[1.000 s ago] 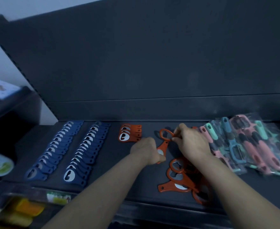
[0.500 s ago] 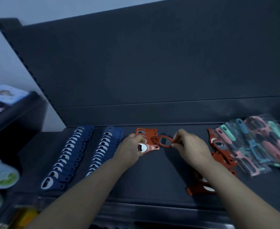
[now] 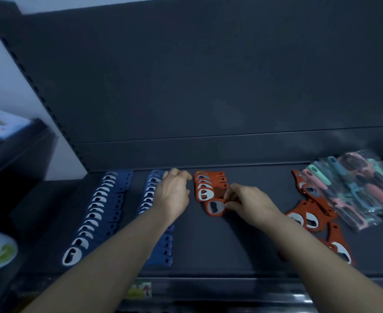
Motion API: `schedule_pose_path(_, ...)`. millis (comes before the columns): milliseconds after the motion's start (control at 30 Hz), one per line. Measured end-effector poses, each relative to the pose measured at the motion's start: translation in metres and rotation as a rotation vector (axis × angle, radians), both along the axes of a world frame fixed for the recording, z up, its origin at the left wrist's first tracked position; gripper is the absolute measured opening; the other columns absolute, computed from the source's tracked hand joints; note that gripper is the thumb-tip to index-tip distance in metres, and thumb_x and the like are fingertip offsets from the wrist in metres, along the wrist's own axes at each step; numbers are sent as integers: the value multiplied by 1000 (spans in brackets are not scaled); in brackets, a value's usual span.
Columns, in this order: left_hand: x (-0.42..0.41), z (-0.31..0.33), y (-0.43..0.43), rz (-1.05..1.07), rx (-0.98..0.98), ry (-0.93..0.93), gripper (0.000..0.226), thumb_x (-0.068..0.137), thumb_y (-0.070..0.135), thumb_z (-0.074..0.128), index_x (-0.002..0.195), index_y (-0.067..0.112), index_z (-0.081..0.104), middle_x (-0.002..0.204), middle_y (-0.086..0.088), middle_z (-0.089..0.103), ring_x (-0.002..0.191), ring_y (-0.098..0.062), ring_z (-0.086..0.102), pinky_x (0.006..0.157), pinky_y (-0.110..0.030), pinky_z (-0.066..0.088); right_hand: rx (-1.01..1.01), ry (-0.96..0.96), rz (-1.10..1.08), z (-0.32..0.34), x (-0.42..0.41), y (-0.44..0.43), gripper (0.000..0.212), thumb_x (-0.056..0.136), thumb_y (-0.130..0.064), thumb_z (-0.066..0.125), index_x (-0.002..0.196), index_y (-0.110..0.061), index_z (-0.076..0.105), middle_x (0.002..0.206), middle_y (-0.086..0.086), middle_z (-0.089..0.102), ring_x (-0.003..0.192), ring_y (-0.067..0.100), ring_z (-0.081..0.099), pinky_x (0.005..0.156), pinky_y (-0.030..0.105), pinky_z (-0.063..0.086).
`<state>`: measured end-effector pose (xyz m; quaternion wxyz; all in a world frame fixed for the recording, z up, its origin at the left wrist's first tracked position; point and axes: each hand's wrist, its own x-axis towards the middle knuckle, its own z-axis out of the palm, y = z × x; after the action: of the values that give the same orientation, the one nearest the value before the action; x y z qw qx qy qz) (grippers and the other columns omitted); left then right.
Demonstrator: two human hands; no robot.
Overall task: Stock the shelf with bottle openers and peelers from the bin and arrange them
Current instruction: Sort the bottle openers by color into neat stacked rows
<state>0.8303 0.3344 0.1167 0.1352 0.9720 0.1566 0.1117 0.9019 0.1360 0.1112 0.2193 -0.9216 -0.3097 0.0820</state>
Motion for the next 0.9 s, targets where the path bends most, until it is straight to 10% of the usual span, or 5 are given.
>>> schedule_pose_path(467, -28, 7, 26, 40, 300, 104, 36, 89, 15, 62, 124, 23, 57, 125, 1, 52, 116, -21, 42, 92, -36, 38, -184, -271, -61, -9, 1, 44, 23, 92, -40, 55, 112, -30, 58, 115, -5, 56, 114, 19, 44, 88, 33, 34)
schedule_pose_path(900, 10, 12, -66, -154, 127, 114, 24, 91, 29, 59, 115, 26, 62, 118, 2, 61, 116, -24, 49, 93, -38, 44, -75, -369, -183, 5, 0, -54, 13, 90, -32, 57, 101, -30, 65, 102, -5, 61, 106, 20, 52, 77, 32, 35)
